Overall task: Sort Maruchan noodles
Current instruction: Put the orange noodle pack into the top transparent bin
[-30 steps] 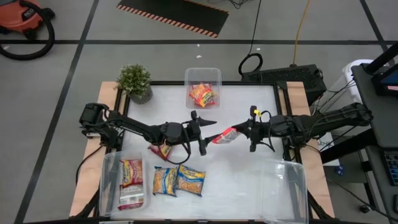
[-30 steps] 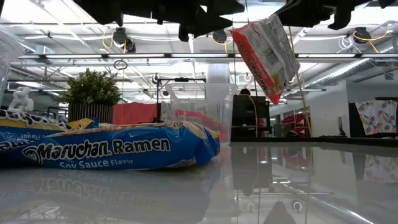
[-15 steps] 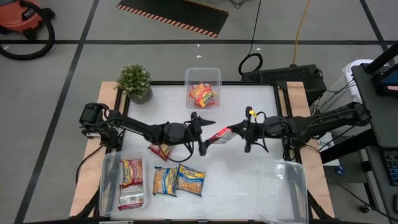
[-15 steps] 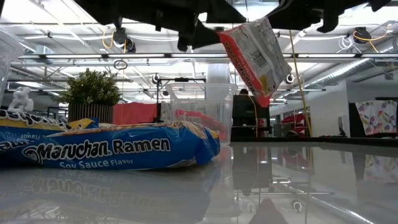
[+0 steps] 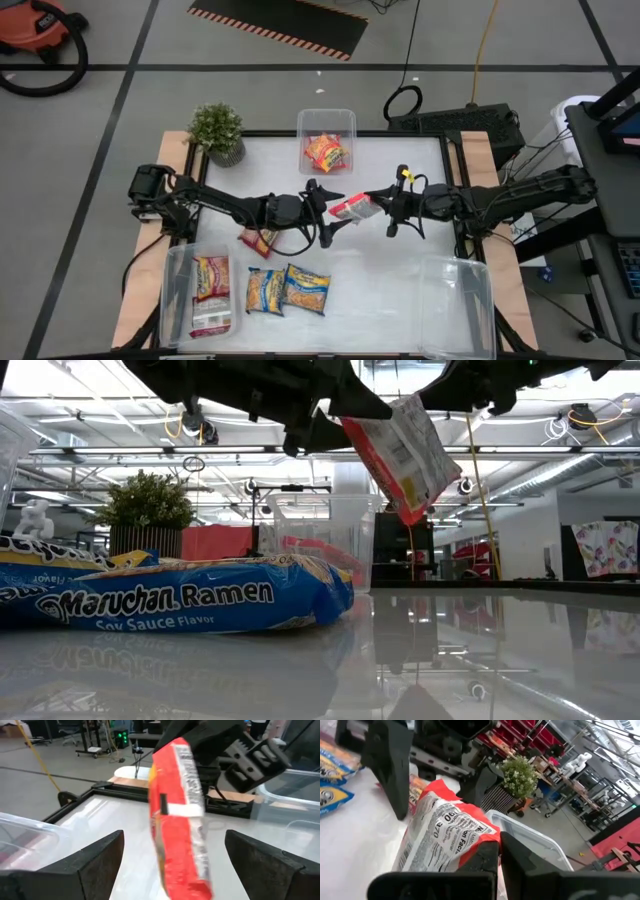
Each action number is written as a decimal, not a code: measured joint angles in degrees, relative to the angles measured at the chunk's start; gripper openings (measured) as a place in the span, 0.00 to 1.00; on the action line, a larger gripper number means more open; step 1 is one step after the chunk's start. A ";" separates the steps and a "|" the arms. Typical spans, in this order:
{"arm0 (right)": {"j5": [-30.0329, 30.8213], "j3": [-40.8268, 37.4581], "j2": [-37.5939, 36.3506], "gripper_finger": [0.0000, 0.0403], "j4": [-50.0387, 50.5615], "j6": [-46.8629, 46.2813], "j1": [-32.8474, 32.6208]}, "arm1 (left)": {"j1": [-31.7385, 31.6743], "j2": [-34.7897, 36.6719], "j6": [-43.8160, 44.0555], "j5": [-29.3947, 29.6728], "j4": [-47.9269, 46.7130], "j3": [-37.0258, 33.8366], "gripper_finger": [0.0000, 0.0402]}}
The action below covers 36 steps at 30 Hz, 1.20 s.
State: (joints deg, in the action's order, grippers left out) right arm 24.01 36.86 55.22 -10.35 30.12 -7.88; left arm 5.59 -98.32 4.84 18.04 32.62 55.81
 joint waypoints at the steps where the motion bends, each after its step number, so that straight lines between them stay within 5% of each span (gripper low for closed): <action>1: 0.00 0.00 0.00 0.00 -0.32 -0.31 0.00 | -0.12 0.00 0.00 0.08 0.00 0.00 0.87; 13: 0.00 0.00 0.00 0.00 -1.77 -0.97 0.00 | -0.37 0.00 -3.83 3.92 -1.64 0.00 0.86; 30: 0.14 0.00 -0.02 0.00 -4.51 0.47 0.05 | -0.18 0.00 -9.32 4.32 1.19 0.00 0.36; 36: 0.15 0.07 -0.15 0.03 -6.38 0.69 0.04 | 0.28 0.00 -14.14 4.52 4.37 -0.09 0.30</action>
State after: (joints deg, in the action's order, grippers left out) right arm 24.16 36.93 55.07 -16.72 30.81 -7.84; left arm 5.87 -98.32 -9.30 22.56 36.99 55.72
